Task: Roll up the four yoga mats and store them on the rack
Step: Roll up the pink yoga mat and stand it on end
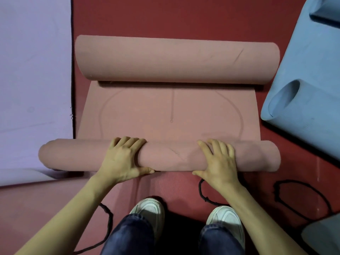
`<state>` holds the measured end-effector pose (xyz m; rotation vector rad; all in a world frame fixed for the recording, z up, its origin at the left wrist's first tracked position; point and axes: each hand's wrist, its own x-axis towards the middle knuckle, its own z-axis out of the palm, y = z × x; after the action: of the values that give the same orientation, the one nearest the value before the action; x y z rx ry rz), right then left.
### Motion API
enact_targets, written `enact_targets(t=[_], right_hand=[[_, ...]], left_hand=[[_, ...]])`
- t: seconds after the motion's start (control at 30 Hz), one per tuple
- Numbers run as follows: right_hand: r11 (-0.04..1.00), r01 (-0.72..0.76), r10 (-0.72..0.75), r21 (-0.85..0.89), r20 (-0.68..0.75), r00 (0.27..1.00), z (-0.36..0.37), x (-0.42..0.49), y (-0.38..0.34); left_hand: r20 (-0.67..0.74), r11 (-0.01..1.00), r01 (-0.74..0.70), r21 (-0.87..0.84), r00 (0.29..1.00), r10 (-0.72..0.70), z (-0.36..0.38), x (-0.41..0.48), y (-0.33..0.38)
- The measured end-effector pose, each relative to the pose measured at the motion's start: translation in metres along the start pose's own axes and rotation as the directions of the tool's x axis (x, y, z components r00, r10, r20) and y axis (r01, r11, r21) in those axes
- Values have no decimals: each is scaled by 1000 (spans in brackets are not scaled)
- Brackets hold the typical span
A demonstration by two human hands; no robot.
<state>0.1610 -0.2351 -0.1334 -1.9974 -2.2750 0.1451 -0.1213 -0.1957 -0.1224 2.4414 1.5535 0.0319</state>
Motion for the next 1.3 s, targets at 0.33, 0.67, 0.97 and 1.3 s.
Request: enact_targets(t=[0.33,0.67,0.97,1.3], right_hand=[[994,-79,74,75,66,995,-1,-34,-4],[991,-115,104,64,158,982,-6,3,1],[993,-60,17,98,388,922,-23,37,12],[999,-40,39,25,48,998,12,14,0]], left_hand=[[176,997,58,-51,983,-48,-10,1,7],[95,991,46,-124,995,-34,-13,11,-1],[-122,993,106,-53,986,-111,19,0,24],[82,984,148,-101,987,-140,-6,50,3]])
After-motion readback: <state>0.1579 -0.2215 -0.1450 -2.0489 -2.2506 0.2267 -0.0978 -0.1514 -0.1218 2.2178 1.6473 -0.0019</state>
